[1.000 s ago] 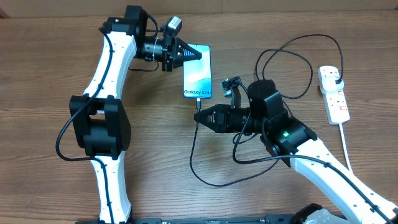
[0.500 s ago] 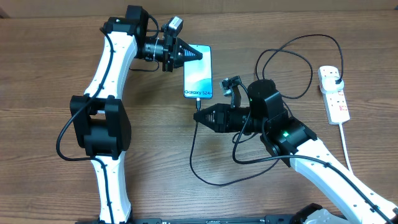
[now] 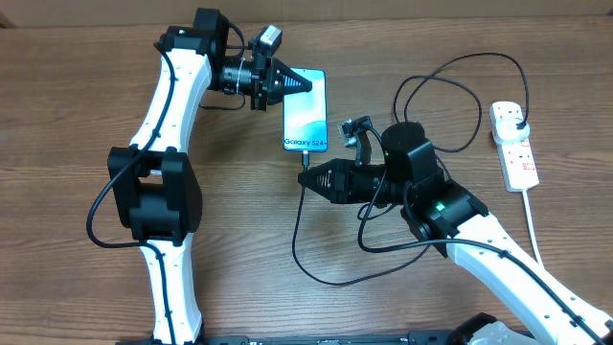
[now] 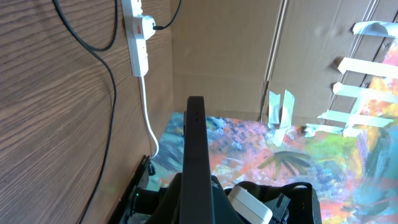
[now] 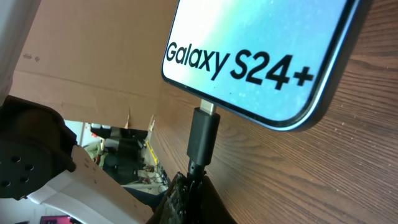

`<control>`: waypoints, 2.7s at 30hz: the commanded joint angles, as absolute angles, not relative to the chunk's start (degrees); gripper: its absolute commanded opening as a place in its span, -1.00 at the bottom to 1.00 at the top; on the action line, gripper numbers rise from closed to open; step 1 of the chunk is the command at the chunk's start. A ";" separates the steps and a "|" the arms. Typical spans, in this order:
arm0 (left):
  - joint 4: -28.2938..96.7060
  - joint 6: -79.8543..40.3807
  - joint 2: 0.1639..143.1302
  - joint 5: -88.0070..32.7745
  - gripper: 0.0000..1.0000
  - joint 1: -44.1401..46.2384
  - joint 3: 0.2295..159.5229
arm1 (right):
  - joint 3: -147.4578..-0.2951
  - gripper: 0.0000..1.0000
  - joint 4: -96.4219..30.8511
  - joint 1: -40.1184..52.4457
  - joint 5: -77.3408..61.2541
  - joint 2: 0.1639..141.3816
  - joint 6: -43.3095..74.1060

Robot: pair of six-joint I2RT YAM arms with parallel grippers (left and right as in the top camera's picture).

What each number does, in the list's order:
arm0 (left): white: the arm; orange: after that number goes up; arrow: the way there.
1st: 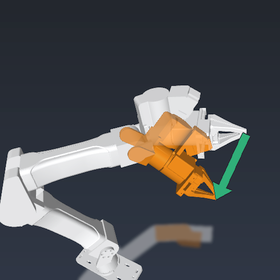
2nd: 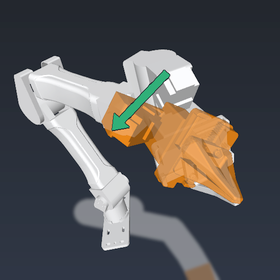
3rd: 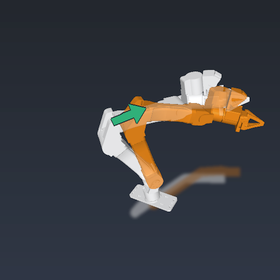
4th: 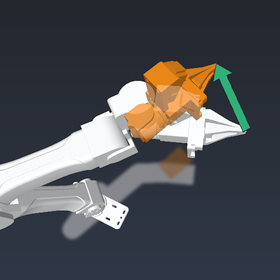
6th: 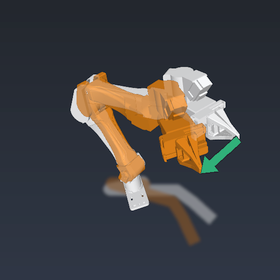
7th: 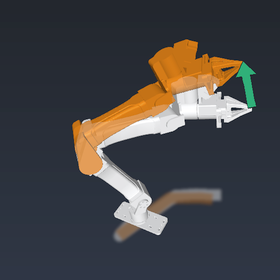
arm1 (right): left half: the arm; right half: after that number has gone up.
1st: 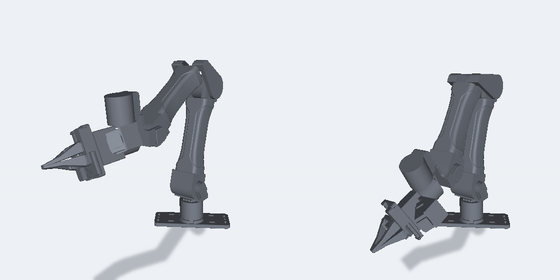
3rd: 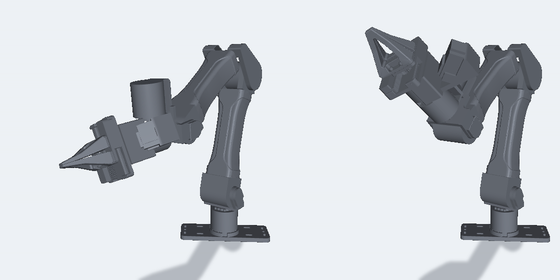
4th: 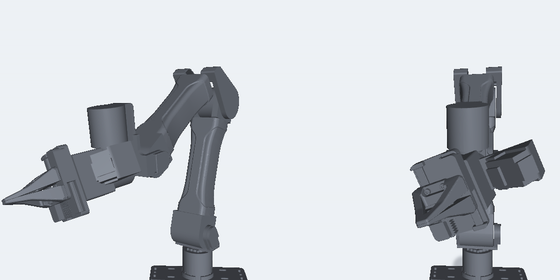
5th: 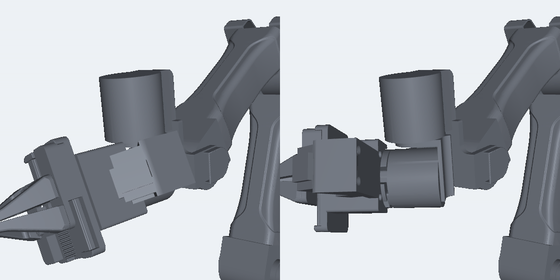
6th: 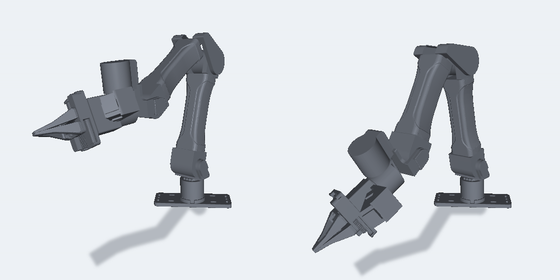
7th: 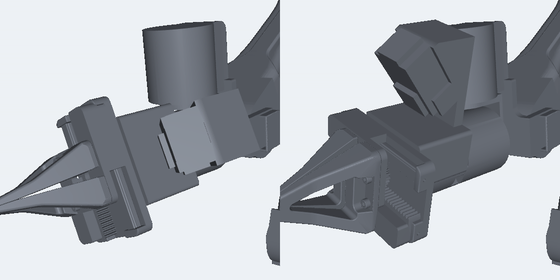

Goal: Plug charger to phone and switch on socket

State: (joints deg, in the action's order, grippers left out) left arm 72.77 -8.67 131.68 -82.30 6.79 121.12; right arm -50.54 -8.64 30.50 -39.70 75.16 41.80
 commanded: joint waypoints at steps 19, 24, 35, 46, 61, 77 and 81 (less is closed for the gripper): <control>72.79 -7.22 128.90 -85.56 -0.91 7.70 122.04 | -50.26 -0.92 -8.19 29.50 -38.50 75.02 42.02; 72.82 -5.85 128.90 -85.21 -0.92 7.70 122.04 | -50.26 -0.92 -8.21 29.50 -38.17 75.02 42.04; 72.88 -5.19 128.90 -85.36 -0.92 7.94 122.04 | -50.26 -0.92 -8.21 29.50 -36.88 75.18 42.19; 73.45 -5.78 128.90 -85.62 -0.91 7.94 122.04 | -50.26 -0.92 -8.23 29.50 -36.71 75.83 41.98; 73.45 -5.80 128.90 -85.65 -0.92 7.94 122.04 | -50.26 -0.93 -7.73 26.44 -34.37 75.88 42.00; 73.71 -6.07 128.90 -85.67 -0.92 8.25 122.04 | -50.26 -0.92 -5.48 26.37 -33.47 76.23 42.00; 73.71 -6.24 128.90 -85.62 -0.91 8.69 122.04 | -50.26 -0.93 -4.69 26.37 -33.47 76.42 42.02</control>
State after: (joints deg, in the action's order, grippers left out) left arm 72.62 -6.24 131.68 -82.54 7.27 121.12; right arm -50.09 -6.90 28.49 -39.81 75.79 42.02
